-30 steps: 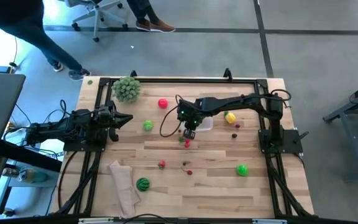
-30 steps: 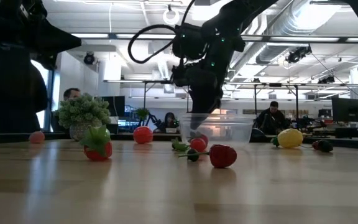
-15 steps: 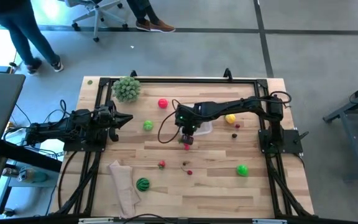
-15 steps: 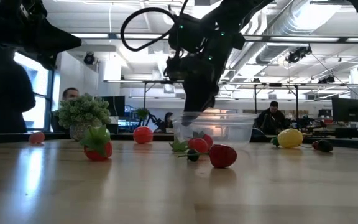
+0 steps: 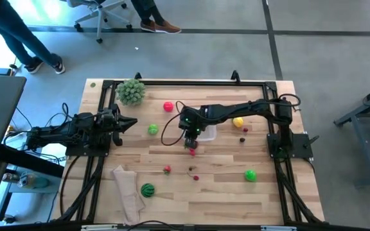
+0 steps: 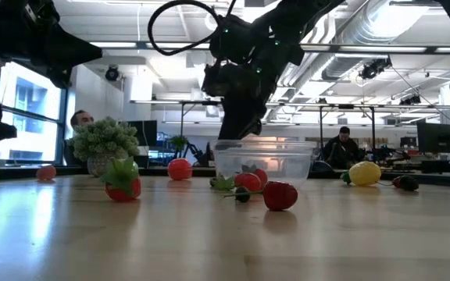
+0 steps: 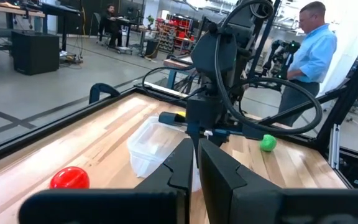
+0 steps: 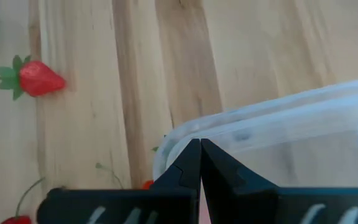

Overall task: Pick and placing Produce into tupperware
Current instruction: Move the transparent container to the center of the table

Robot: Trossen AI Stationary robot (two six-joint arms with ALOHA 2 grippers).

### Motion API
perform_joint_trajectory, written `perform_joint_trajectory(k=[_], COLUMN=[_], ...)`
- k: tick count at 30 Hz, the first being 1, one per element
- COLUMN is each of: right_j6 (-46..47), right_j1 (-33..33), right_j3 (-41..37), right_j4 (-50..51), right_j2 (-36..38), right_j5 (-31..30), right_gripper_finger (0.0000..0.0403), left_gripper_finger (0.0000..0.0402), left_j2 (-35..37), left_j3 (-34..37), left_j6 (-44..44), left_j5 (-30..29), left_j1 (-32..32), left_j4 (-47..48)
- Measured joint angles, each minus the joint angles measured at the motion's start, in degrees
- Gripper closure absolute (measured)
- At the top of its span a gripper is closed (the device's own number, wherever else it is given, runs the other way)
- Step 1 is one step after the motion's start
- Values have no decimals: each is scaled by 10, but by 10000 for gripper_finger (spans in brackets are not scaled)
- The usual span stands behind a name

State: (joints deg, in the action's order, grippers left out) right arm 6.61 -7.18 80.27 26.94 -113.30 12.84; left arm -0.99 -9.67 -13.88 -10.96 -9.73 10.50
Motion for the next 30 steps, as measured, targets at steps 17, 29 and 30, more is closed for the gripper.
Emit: perform_joint_trajectory(k=[17,29,30], right_j6=[-6,-13,-13], right_j1=[16,52,51], right_j3=[-1,-1,-1], right_j4=[-21,-27,-29], right_j2=[-30,-30,-30], right_j5=[22,12,11], right_gripper_finger=[401,401,401], left_gripper_finger=[385,385,385], left_j2=[0,0,0], left_j3=[0,0,0], left_j6=[0,-1,-1], left_j5=[0,0,0], left_j1=[0,0,0], left_j4=[7,19,19])
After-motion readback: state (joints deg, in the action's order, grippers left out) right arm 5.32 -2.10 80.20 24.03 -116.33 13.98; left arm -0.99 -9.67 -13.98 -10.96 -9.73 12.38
